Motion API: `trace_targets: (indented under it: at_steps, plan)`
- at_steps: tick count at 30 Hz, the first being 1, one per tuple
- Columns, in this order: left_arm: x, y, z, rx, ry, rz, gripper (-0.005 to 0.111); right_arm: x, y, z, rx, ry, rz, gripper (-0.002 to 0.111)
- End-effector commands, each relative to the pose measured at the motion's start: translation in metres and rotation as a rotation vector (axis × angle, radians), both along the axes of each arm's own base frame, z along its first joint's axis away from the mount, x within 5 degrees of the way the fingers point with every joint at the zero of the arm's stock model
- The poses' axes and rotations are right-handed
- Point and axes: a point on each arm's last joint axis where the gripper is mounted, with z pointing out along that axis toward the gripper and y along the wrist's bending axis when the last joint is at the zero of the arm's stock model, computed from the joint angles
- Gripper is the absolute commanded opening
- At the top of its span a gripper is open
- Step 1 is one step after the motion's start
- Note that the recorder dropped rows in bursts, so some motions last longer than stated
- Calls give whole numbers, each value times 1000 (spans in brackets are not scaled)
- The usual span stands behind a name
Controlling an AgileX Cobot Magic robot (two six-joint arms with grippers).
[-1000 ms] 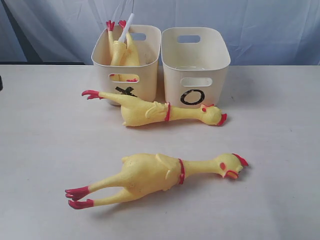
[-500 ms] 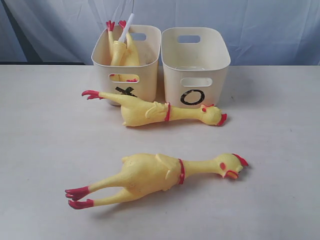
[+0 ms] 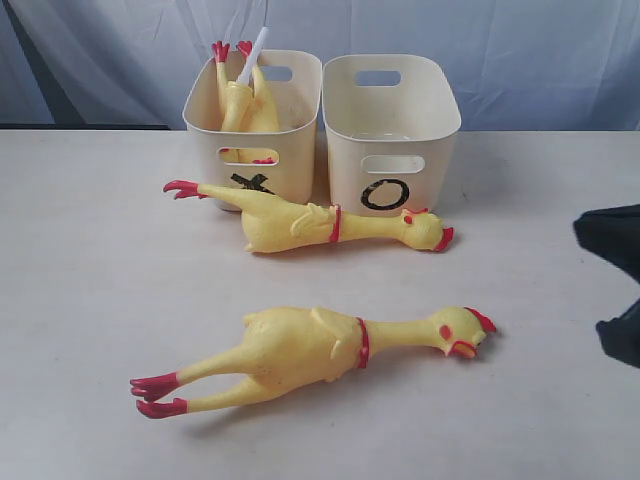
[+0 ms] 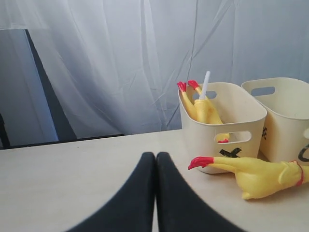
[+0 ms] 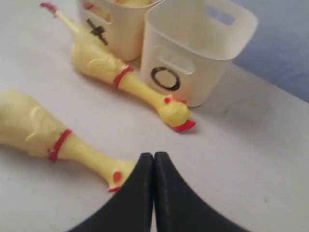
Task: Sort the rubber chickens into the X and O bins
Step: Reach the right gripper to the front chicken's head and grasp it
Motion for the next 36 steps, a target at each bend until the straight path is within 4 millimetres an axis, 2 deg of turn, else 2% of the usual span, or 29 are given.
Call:
trace_targets:
  at_steps: [1,6,14,17,25,36]
  plan:
    - [-15,5,-3,-23,-27,11,0,22,23,-7,-133,139,196,0]
    - [-26,11,-8,8,-21,46,0,50,48,-23,-219,249,292,0]
    - [-38,16,-18,14,-16,70,0,84,74,-71,-552,316,464,1]
    - [-34,15,-24,19,1,66,0,91,82,-85,-611,328,503,11]
    - [-34,14,-25,11,-4,61,0,111,95,-104,-636,368,522,56]
    - [-34,14,-25,5,0,57,0,133,105,-133,-706,376,552,57]
